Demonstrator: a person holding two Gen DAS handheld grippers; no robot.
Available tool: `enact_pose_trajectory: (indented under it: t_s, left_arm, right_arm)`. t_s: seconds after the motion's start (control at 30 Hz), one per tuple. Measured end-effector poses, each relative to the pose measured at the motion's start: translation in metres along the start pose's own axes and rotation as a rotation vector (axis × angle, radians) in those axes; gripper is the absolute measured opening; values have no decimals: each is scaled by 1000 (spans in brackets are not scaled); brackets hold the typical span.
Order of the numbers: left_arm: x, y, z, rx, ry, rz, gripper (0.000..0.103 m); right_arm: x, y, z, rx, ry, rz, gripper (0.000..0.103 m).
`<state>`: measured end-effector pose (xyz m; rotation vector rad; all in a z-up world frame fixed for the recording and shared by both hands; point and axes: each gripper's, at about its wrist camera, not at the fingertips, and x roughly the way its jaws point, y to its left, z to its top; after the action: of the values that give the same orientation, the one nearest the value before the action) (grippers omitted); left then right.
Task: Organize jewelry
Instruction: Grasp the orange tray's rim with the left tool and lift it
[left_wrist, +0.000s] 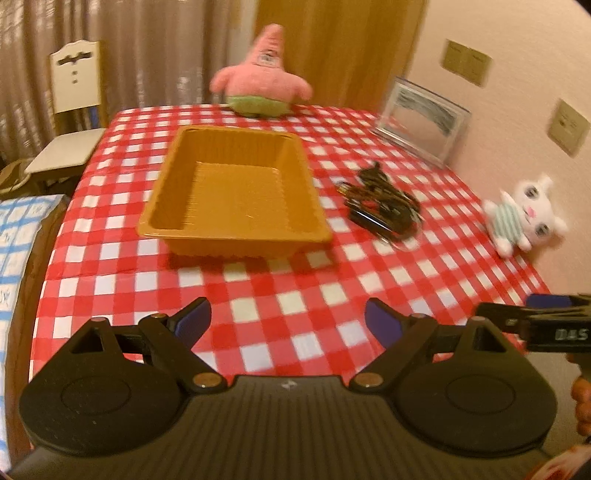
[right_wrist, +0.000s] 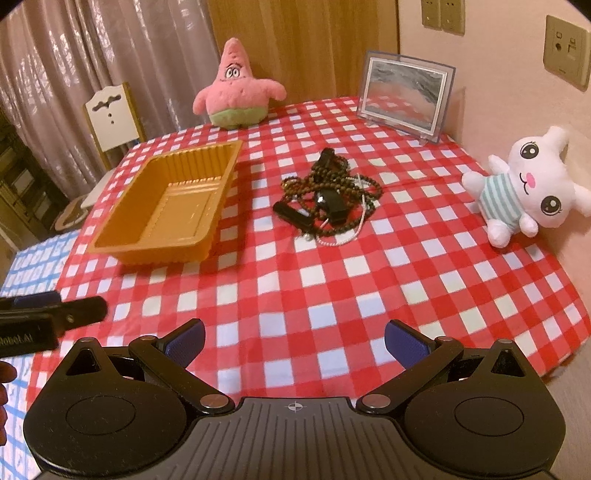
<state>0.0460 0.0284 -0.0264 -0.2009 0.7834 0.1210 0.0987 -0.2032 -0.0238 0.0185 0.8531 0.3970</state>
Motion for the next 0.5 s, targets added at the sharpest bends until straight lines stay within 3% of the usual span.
enact_pose_trajectory:
  t_s: [0.27,0.5]
  left_arm:
    - [43,43,1,-159,-86,161,79]
    - [75,79,10,-304,-180,217,73]
  right_arm:
    - [36,-28,18,-2,-90,0,103]
    - [79,-39,43,-64,-74,4,103]
